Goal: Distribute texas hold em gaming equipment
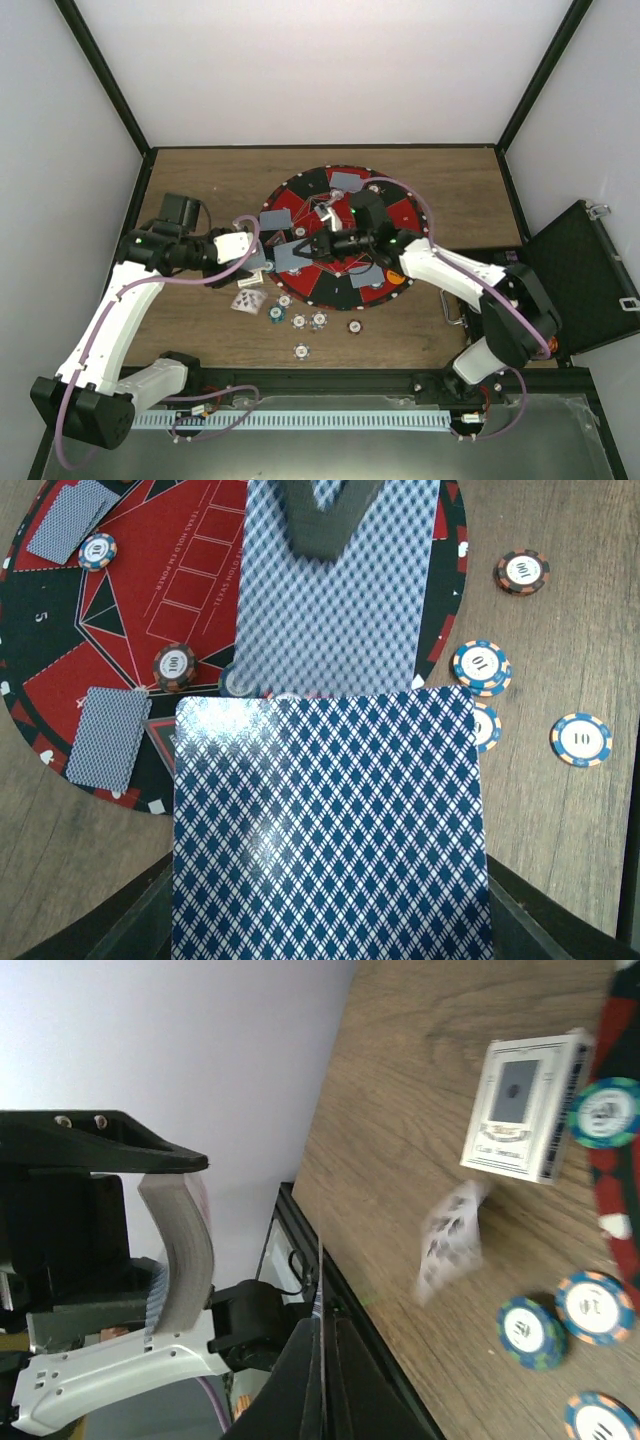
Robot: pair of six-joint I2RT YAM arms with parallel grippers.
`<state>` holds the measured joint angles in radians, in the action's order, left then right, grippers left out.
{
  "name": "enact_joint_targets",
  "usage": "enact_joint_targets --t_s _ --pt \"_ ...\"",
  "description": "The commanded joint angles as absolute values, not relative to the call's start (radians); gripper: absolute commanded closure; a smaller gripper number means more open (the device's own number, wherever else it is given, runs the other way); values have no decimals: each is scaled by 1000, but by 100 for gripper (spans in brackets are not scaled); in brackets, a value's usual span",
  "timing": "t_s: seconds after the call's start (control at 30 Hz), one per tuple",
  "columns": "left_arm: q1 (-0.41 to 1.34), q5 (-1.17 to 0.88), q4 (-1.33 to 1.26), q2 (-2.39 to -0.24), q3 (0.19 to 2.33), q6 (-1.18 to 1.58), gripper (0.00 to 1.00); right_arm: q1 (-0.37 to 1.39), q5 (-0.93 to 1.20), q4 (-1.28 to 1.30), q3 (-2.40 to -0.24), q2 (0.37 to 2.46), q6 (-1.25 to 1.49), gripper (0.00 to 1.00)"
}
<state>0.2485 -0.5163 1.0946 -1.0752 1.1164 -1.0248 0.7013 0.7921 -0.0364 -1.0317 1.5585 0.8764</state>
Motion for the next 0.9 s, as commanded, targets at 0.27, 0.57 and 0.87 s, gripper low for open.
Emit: enact_joint_targets --t_s 0.27,0.57,0.87 --pt "247 -526 1089 -1050 1103 -1044 96 366 801 203 -790 1321 689 99" --pt "247 -529 1098 -1050 1101 -1043 96 332 689 285 -739 1357 593 99" --pt "247 -528 1102 -1048 1100 -1048 96 331 480 387 -783 1434 497 83"
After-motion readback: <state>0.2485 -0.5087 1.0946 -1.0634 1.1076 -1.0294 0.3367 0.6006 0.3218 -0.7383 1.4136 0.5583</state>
